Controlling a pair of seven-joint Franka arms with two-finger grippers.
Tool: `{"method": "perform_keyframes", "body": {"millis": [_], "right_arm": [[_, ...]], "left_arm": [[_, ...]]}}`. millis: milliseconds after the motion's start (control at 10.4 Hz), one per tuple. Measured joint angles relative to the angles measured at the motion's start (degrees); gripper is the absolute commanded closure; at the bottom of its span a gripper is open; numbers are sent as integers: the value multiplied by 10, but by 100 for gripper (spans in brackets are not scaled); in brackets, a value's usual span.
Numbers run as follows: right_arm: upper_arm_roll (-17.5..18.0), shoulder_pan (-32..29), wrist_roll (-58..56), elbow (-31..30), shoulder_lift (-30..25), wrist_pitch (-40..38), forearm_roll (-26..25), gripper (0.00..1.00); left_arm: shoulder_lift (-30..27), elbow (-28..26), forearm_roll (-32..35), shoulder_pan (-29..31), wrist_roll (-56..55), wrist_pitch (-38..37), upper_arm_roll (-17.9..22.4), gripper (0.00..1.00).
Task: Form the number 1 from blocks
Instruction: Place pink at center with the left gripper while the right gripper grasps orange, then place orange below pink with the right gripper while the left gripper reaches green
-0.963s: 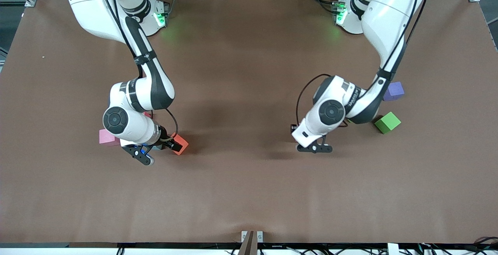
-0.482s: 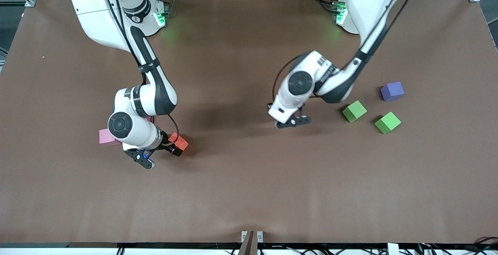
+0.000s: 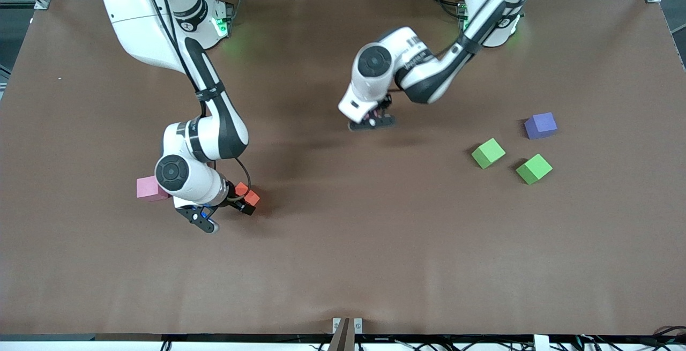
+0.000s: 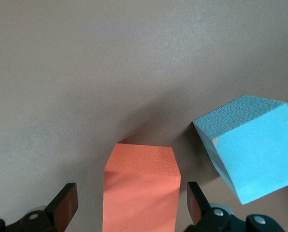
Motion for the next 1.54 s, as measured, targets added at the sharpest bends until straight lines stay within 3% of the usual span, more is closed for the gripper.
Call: {"method": "perform_keyframes", "body": {"millis": [289,578,771,1059,1156,1252,1541], "right_arm": [[-4,10,0,5,15,6,0,1],[-7,10,0,5,25,18,0,28],[-7,10,-3,6,25,19,0,38],[-8,10,-21,6,25,19,0,39],[-10,10,-33,6,25,19,0,39],[-13,10,-48,7,25,19,0,39],[-15,12,-122,18,8,17,0,39]], "left_arm": [[-2,-32,0,-75,-39,22,-13,100],[2,-70,20,-145,-93,71,-12,100],[18,-81,58,-151,-123,96,-10,100],[32,-79,78,-143,-130,112,-4,100],[32,-77,81,-143,-130,112,-3,22],[32,-76,84,-143,-130,112,-3,0],[28,-73,87,-146,-131,111,-4,0]]}}
